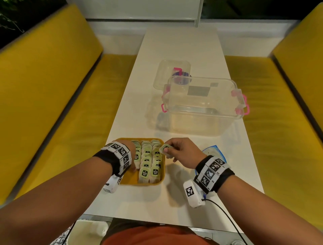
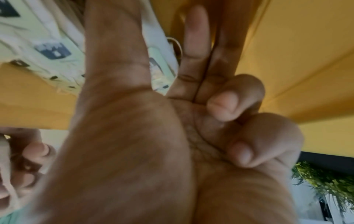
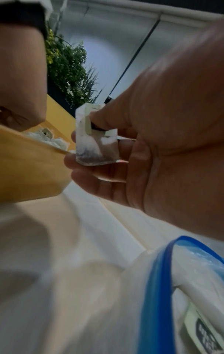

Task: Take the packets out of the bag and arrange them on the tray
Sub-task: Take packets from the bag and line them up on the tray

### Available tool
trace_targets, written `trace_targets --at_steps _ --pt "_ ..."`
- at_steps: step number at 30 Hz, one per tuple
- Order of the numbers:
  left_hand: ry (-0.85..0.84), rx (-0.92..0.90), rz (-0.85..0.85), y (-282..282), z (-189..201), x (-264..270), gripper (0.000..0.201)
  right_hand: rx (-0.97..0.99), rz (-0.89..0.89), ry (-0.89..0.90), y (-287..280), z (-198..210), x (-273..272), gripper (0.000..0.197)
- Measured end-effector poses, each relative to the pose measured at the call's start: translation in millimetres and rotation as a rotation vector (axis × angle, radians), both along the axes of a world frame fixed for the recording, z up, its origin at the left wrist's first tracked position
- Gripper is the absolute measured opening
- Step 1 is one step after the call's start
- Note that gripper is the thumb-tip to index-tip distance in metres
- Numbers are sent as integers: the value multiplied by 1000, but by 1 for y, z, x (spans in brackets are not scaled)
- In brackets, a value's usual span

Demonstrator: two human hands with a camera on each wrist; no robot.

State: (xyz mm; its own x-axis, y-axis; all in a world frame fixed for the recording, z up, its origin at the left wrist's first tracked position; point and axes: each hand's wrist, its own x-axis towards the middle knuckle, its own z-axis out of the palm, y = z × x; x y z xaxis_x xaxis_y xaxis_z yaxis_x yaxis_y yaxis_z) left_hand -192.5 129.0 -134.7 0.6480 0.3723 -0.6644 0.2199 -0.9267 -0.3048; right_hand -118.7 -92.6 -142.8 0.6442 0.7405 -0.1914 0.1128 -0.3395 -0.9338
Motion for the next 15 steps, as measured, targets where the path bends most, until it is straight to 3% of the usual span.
trace_targets --at_steps 8,15 --pt "-119 -34 6 1 9 -1 36 -129 142 -136 8 -5 0 13" --pt "-145 -23 48 -1 24 4 45 -63 70 -45 10 5 1 13"
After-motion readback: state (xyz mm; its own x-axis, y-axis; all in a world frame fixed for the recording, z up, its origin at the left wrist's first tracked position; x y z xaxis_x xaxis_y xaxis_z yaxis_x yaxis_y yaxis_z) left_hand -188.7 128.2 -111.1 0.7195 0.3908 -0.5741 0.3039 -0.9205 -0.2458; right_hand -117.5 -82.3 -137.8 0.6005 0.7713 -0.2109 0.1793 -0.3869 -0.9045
